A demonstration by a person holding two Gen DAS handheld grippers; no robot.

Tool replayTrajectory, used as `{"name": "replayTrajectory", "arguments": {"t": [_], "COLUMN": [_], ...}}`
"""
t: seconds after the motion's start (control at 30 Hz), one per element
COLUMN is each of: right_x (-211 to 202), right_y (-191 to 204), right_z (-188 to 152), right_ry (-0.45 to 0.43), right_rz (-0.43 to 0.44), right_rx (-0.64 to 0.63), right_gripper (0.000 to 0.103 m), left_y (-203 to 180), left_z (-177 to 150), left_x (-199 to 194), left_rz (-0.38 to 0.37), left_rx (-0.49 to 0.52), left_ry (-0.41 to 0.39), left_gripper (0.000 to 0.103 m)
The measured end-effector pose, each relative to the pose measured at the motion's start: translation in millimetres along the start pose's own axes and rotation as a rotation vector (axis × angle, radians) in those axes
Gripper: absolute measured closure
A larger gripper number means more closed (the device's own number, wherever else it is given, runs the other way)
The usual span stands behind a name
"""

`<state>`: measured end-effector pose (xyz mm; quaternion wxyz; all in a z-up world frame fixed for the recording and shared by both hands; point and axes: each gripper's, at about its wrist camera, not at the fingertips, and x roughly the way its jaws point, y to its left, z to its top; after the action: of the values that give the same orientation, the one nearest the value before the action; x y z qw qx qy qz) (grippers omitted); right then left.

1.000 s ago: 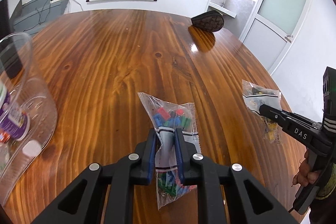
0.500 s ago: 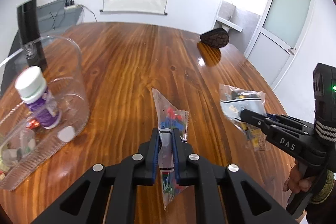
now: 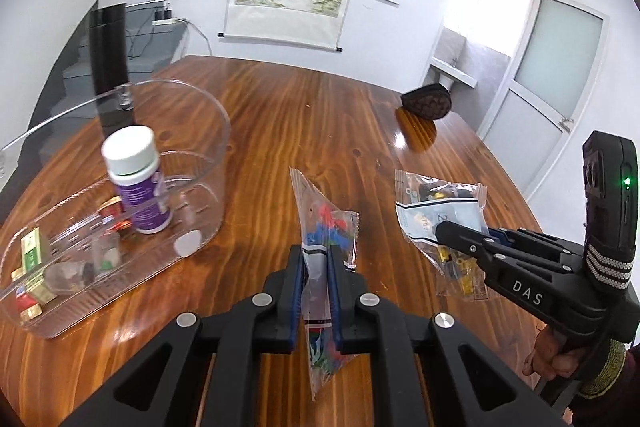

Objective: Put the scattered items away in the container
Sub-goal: 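Lift both zip bags and carry them toward the clear basket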

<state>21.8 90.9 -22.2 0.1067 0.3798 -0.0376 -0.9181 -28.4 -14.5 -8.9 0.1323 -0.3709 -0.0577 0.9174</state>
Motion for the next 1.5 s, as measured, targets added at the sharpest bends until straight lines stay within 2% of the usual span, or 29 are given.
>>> {"name": "replayTrajectory", "arguments": {"t": [0.4, 0.63, 1.0, 1.3, 1.5], "right_x": [-1.0, -3.5, -6.6, 20.9, 39.6], "right_y": [31.4, 57.9, 151.3, 219.4, 242.9], "right_z": [0.5, 14.5, 53.8, 67.1, 71.5], "right_ry": [-0.008, -0.038, -0.114, -0.075, -0.049], "right_rz": [0.061, 0.124, 0.279, 0.373, 0.380], "right_rx": [-0.061, -0.101, -0.266, -0.354, -0.384], "right_gripper": [0.088, 0.088, 0.088, 0.088, 0.088], "left_y": [28.4, 54.9, 120.5, 168.6, 187.0], "left_z": [-8.2, -3.1, 12.4, 11.6, 10.5], "left_x": [-33.5, -68.4, -121.2, -122.3, -117.7], "left_rz": [0.070, 0.144, 0.319, 0.413, 0.442], "left_rx": [-0.065, -0.115, -0.208, -0.269, -0.278], "left_ry": [-0.051, -0.124, -0.233, -0.227, -0.215], "left_gripper": [0.093, 0.093, 0.093, 0.092, 0.092]}}
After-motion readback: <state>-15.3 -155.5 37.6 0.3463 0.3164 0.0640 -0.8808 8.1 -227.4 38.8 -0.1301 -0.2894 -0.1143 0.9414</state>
